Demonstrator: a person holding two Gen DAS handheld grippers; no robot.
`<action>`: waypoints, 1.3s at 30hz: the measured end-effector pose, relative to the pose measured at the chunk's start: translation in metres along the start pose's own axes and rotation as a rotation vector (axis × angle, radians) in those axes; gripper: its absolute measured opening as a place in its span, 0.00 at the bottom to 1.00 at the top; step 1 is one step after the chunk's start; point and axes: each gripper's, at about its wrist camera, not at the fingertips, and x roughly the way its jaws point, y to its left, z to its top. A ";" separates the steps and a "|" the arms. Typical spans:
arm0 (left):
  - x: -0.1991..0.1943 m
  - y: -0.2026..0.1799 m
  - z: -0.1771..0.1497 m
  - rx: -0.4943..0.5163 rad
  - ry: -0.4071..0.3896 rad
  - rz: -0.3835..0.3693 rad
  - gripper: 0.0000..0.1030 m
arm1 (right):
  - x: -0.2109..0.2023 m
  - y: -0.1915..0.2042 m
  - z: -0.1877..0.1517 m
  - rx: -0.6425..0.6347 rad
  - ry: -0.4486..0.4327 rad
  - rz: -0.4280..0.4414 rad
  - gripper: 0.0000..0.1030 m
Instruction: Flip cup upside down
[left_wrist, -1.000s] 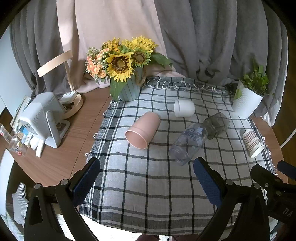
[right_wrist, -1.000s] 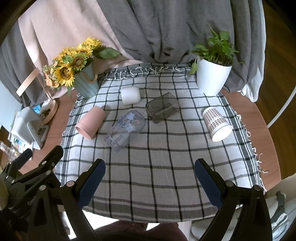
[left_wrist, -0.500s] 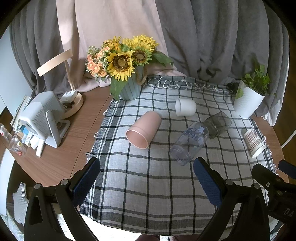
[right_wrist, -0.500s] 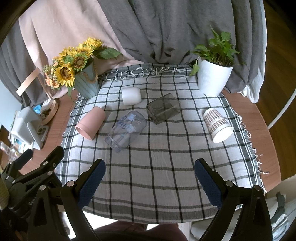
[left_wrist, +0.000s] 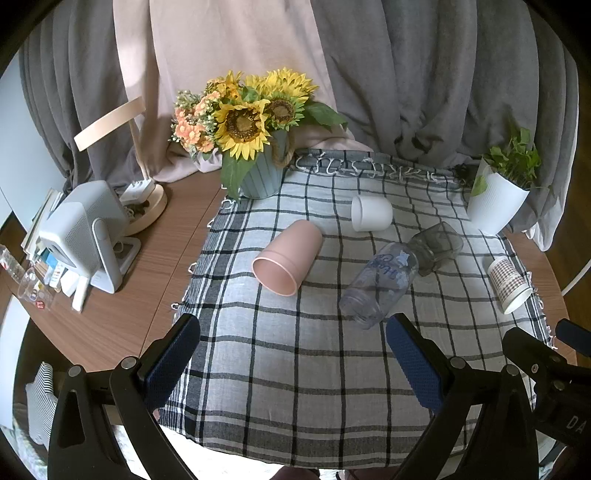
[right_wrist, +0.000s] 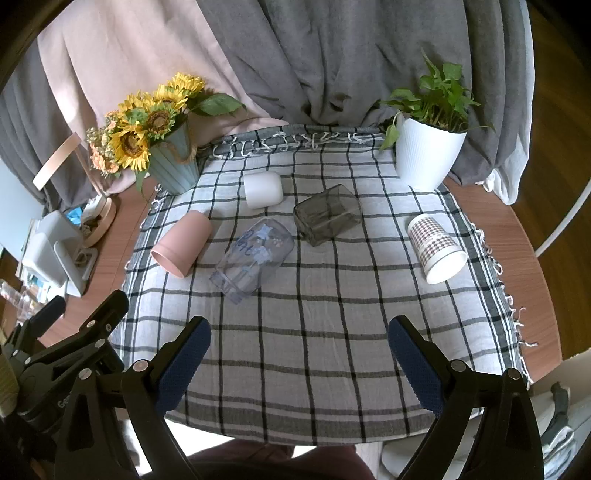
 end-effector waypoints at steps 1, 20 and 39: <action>0.000 0.000 0.000 0.000 0.000 -0.001 1.00 | 0.000 0.000 0.000 0.000 0.000 -0.001 0.94; 0.003 0.001 -0.001 -0.001 0.006 0.001 1.00 | 0.001 0.001 0.000 -0.001 0.003 -0.001 0.94; 0.012 0.003 0.002 -0.005 0.030 0.005 1.00 | 0.005 0.003 0.002 -0.001 0.005 0.000 0.94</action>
